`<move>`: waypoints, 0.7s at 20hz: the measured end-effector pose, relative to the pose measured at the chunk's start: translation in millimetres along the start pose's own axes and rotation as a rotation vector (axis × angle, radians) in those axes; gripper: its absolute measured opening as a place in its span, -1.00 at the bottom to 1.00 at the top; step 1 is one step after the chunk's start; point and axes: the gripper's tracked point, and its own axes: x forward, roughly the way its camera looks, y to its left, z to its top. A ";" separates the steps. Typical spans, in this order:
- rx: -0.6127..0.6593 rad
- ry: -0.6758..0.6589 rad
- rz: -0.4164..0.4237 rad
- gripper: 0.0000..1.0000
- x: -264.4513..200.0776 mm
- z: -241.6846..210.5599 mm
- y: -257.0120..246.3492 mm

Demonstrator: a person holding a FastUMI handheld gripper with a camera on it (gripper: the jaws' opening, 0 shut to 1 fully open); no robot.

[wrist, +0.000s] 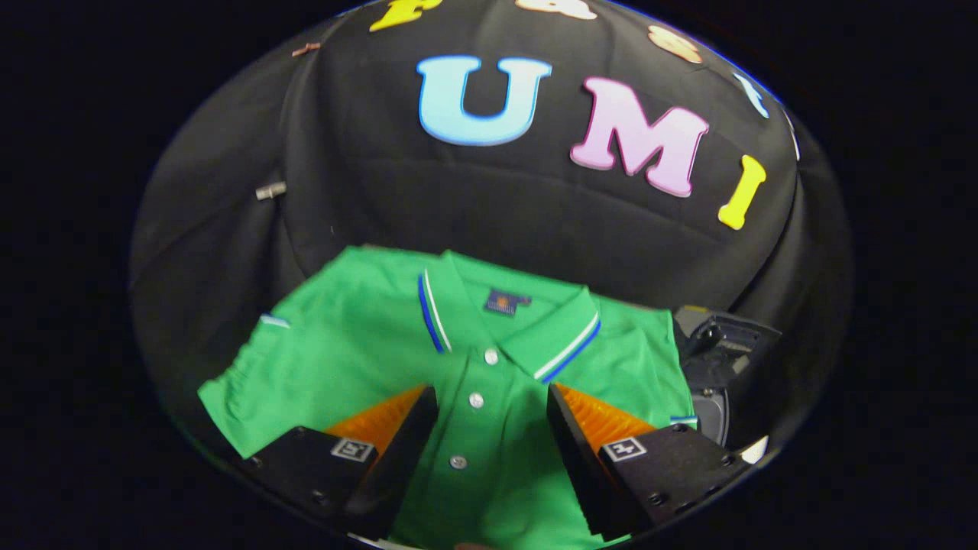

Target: Put the clothes into the washing machine and then close the washing machine lid.

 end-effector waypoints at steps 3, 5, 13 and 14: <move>0.073 0.041 0.034 0.81 10.9 -6.1 6.7; 0.069 0.025 0.054 0.80 9.8 -4.6 5.0; -0.089 -0.014 0.158 -0.66 6.3 -1.6 20.5; -0.114 -0.012 0.168 -0.66 5.5 -0.4 21.4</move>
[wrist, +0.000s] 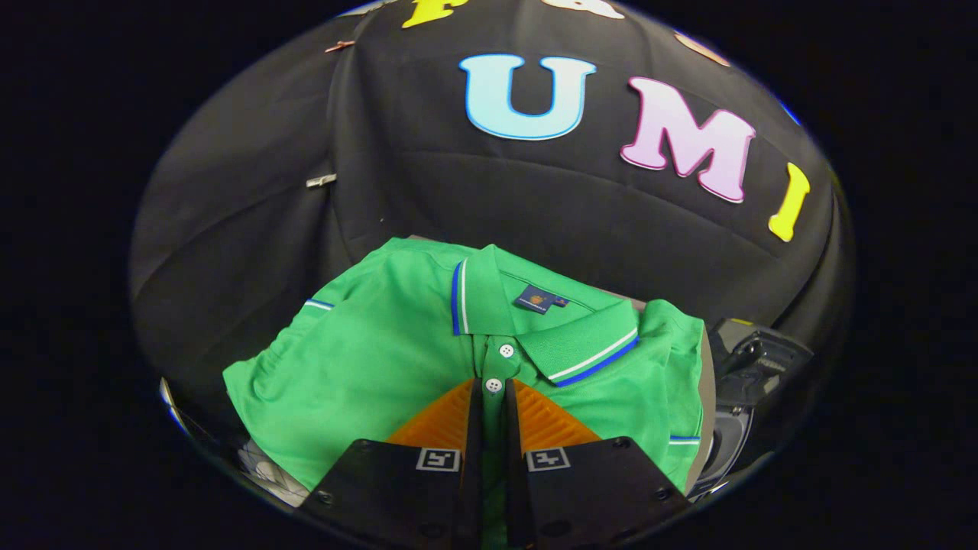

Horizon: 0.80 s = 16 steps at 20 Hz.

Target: Put the clothes into the washing machine and then close the washing machine lid.

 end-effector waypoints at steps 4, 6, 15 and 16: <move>-0.005 -0.012 0.022 -0.66 -4.1 -2.1 -0.7; 0.009 -0.007 0.039 -0.66 -3.1 -1.2 -0.8; 0.194 -0.033 0.189 -0.66 -34.1 32.9 8.6; 0.188 -0.050 0.202 -0.66 -38.3 41.0 6.7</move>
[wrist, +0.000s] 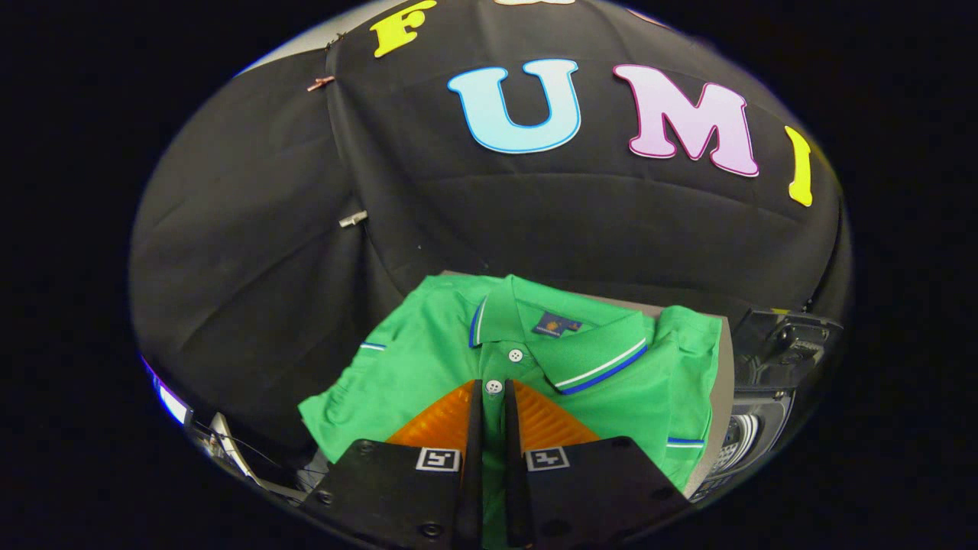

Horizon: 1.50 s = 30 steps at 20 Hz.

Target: Put the clothes into the washing machine and then close the washing machine lid.

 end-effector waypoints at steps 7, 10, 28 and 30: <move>-0.077 -0.010 0.095 -0.67 -24.2 12.0 -1.6; -0.082 -0.002 0.136 -0.66 -39.7 11.4 -6.9; 0.074 0.199 0.316 -0.79 -104.9 -20.3 -145.3; 0.197 0.238 0.276 -0.87 -97.9 -28.5 -141.6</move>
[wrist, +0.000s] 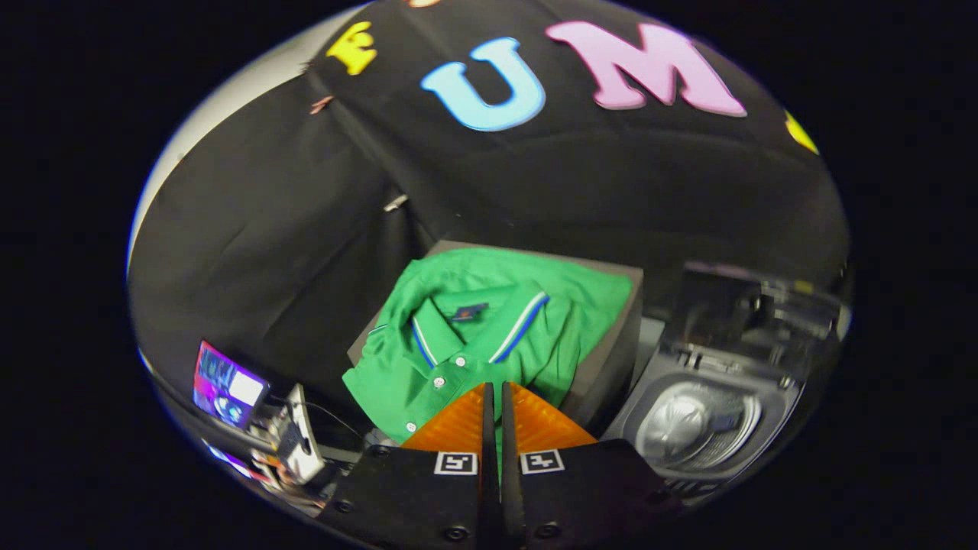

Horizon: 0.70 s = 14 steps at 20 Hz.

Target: Put the clothes into the washing machine and then close the washing machine lid.

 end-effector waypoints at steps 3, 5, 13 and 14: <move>0.064 -0.052 0.058 0.38 6.6 5.9 34.8; 0.018 -0.064 -0.021 0.97 4.1 -3.7 33.3; -0.467 0.018 -0.426 0.59 78.4 -36.7 22.7; -0.492 0.066 -0.475 0.21 73.5 -38.9 20.6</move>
